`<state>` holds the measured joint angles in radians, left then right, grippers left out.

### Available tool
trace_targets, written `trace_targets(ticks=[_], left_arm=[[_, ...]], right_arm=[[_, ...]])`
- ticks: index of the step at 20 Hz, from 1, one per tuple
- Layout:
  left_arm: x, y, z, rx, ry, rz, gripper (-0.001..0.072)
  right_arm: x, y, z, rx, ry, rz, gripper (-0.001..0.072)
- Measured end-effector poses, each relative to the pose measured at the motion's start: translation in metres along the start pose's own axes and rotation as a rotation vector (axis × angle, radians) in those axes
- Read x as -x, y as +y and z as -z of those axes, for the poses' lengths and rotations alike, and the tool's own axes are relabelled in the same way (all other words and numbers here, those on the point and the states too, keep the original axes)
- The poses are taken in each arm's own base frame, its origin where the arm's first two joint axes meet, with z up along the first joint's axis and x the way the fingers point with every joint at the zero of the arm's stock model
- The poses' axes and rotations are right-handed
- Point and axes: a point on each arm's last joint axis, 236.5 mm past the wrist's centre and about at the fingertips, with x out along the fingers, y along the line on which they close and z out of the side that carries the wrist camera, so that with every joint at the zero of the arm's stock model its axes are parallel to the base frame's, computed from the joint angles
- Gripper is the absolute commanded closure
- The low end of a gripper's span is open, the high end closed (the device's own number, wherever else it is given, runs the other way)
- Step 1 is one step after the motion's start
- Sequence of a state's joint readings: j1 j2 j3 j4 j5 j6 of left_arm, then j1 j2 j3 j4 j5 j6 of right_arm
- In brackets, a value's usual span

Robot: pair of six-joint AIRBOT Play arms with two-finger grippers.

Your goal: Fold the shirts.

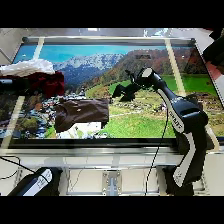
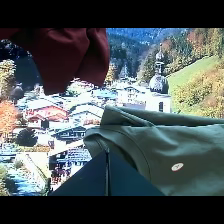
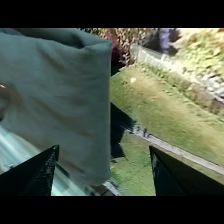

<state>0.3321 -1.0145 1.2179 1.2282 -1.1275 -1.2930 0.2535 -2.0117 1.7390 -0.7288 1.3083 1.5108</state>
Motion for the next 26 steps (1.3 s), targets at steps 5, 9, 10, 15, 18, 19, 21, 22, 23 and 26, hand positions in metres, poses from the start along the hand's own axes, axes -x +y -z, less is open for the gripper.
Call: trace_targets(ticks=[5, 9, 10, 15, 18, 19, 21, 22, 23, 26], left_arm=[[-0.006, 0.001, 0.003, 0.006, 0.015, 0.004, 0.0698], [-0.006, 0.001, 0.003, 0.007, 0.017, 0.004, 0.0698], [-0.006, 0.001, 0.003, 0.007, 0.017, 0.004, 0.0698], [-0.006, 0.001, 0.004, 0.007, 0.020, 0.005, 0.0698], [-0.006, 0.000, 0.006, 0.007, 0.030, 0.008, 0.0698], [-0.006, 0.000, 0.007, 0.006, 0.034, 0.009, 0.0698], [-0.006, 0.000, 0.007, 0.006, 0.034, 0.009, 0.0698], [-0.006, 0.000, 0.007, 0.007, 0.035, 0.009, 0.0698], [-0.006, 0.000, 0.007, 0.007, 0.036, 0.009, 0.0698], [-0.006, 0.000, 0.008, 0.006, 0.037, 0.010, 0.0698]], right_arm=[[-0.046, 0.004, 0.010, -0.048, 0.056, -0.065, 0.0065], [-0.075, 0.022, 0.021, -0.035, 0.079, -0.087, 0.0107], [-0.082, 0.028, 0.027, -0.029, 0.093, -0.093, 0.0169], [-0.104, 0.061, 0.048, 0.022, 0.137, -0.146, 0.0696], [-0.096, 0.080, 0.043, 0.073, 0.124, -0.176, 0.0697], [-0.085, 0.085, 0.036, 0.094, 0.107, -0.183, 0.0696], [-0.050, 0.089, 0.017, 0.157, 0.057, -0.164, 0.0697], [-0.024, 0.086, 0.007, 0.191, 0.027, -0.134, 0.0697], [0.004, 0.080, -0.002, 0.211, 0.000, -0.093, 0.0697], [0.110, 0.044, -0.019, 0.220, -0.119, 0.090, 0.0697]])
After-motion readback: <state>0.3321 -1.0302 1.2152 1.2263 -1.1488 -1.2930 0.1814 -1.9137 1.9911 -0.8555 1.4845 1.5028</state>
